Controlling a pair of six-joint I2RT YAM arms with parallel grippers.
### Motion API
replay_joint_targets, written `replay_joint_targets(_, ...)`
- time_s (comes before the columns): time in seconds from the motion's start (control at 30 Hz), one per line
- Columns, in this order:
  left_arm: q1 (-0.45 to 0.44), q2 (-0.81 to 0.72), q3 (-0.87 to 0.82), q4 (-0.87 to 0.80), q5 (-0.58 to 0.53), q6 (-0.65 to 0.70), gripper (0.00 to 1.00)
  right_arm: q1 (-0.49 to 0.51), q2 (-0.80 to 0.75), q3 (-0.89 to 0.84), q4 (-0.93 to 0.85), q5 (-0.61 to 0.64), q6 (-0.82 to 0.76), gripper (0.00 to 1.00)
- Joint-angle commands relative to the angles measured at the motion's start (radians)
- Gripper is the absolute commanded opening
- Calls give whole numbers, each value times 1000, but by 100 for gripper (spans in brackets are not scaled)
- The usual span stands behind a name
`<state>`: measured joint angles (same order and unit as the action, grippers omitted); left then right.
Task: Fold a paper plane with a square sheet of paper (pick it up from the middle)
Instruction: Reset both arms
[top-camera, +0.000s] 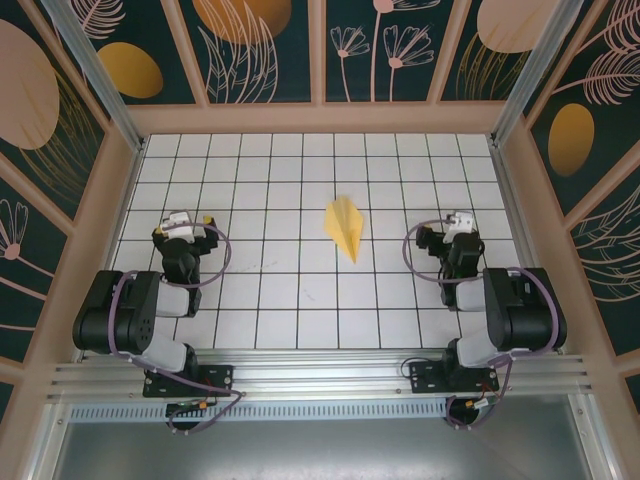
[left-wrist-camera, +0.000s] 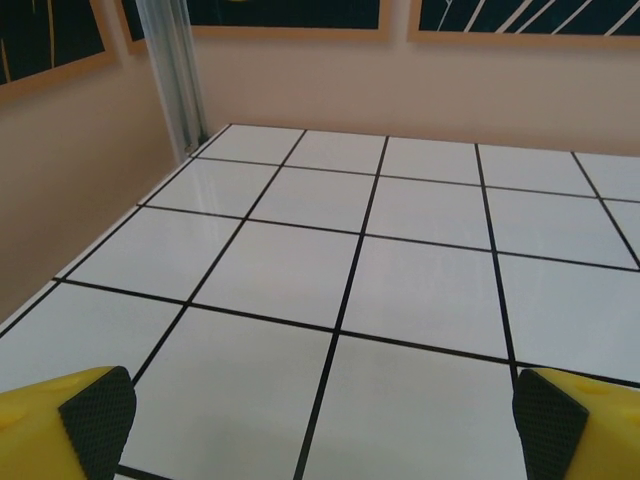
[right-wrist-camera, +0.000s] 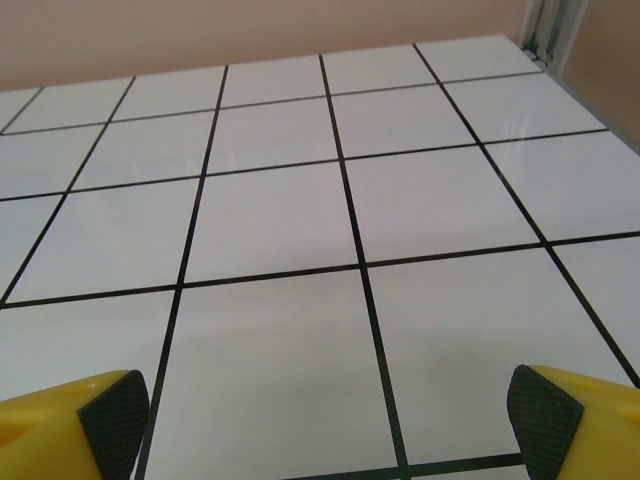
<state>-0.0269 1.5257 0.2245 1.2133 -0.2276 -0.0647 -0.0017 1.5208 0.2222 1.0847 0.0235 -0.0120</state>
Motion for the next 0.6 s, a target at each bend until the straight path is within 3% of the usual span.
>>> replay_joint_targets(0.0,12,-1,0,90,31,-27,99,-29,16,7,168,-81,4,95)
replay_joint_targets(0.1,12,-4,-3,94,33,-24,98,-30,22,9,170,-27,27,99)
replay_joint_targets(0.57,12,-2,1,89,54,-17,99,-27,21,10,164,-23,27,99)
